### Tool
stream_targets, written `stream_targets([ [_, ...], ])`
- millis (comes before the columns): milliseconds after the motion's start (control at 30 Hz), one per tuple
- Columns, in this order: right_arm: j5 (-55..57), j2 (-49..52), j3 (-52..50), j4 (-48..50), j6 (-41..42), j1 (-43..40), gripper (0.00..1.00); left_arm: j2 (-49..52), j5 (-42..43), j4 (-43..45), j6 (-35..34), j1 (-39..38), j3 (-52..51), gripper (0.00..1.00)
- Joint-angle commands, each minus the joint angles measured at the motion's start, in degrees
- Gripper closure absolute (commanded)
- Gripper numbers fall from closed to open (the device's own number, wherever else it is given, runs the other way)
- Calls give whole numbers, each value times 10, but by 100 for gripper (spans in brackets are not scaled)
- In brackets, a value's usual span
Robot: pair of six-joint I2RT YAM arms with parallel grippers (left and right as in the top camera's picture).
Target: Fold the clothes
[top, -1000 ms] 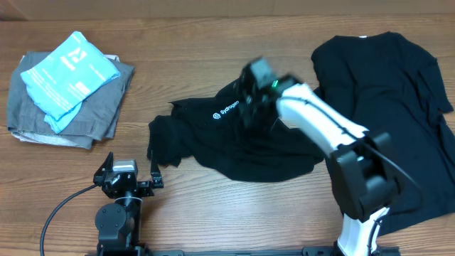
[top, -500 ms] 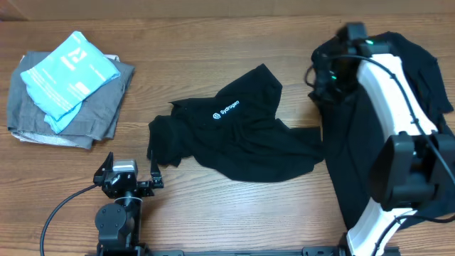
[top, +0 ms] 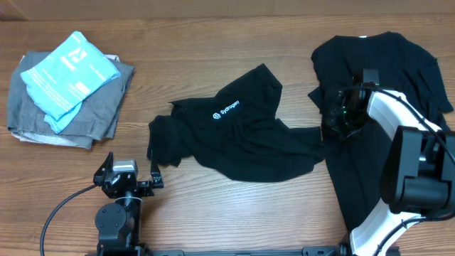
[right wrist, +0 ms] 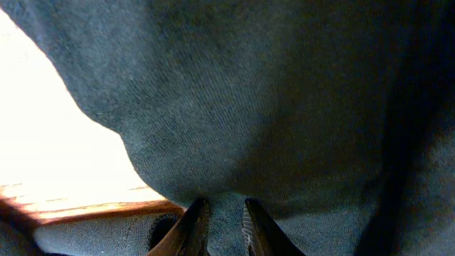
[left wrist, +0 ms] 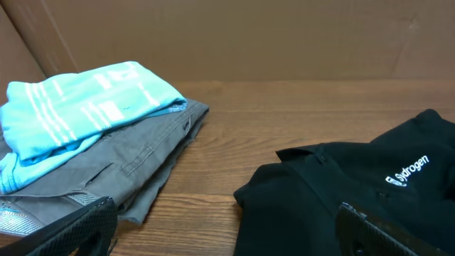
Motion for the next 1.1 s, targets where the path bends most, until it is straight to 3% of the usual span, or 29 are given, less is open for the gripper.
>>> stream_targets([
  [0, 78, 11, -39, 9, 42, -2, 76, -2, -5, 2, 11, 1, -3, 0],
  [400, 113, 11, -39, 88, 70, -180, 76, -2, -5, 2, 11, 1, -3, 0],
  [667, 68, 10, 14, 118, 52, -254, 66, -2, -5, 2, 11, 1, -3, 0],
  [867, -37, 10, 171, 9, -15, -257, 51, -2, -5, 2, 11, 1, -3, 0],
  [1067, -80, 10, 314, -154, -23, -220, 50, -2, -5, 2, 11, 1, -3, 0],
])
